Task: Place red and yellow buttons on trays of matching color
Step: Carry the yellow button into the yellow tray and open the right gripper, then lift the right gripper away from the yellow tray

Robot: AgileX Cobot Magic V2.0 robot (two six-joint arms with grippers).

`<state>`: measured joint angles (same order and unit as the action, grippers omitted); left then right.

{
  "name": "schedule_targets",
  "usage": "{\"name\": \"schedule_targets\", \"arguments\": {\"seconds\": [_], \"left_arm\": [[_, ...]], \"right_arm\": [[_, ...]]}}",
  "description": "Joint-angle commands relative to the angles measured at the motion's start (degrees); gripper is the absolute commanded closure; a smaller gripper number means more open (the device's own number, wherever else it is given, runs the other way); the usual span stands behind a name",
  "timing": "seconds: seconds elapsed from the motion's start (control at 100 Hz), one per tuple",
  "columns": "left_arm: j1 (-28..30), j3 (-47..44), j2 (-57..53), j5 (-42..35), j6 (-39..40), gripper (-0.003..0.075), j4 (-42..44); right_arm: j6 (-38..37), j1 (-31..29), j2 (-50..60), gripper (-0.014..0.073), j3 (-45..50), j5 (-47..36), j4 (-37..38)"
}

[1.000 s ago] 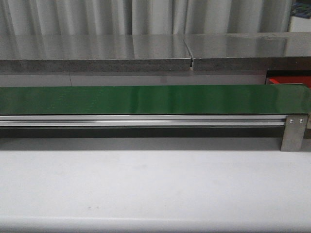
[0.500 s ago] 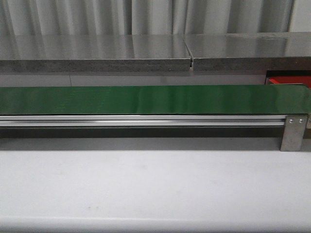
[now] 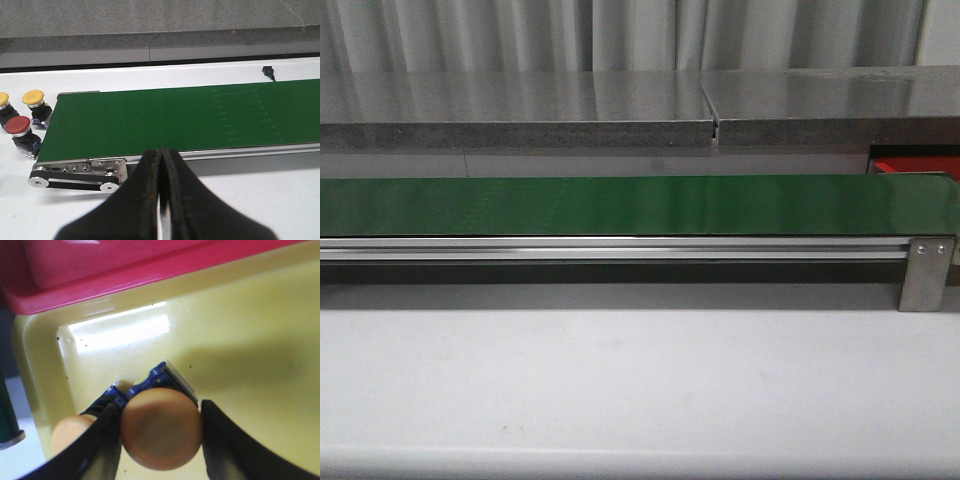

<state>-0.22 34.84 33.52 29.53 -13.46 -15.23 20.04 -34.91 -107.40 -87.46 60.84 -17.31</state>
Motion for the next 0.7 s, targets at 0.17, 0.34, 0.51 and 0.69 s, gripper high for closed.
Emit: {"name": "schedule_targets", "arguments": {"seconds": [0.17, 0.34, 0.51, 0.69], "left_arm": [[-0.4, 1.5, 0.3, -4.2, 0.0, 0.0741, -1.1], [-0.4, 1.5, 0.3, -4.2, 0.0, 0.0741, -1.1], [-0.4, 1.5, 0.3, -4.2, 0.0, 0.0741, -1.1], [-0.4, 1.5, 0.3, -4.2, 0.0, 0.0741, -1.1]], "right_arm": [[1.8, -0.1, 0.8, 0.0326, -1.3, -5.9, -1.3], [1.8, 0.2, -0.8, 0.0326, -1.3, -5.6, -1.4], [1.8, 0.3, -1.9, 0.0316, -1.3, -4.9, -1.4], [1.8, 0.3, -2.0, 0.0130, -1.4, -4.8, -1.6]]}}
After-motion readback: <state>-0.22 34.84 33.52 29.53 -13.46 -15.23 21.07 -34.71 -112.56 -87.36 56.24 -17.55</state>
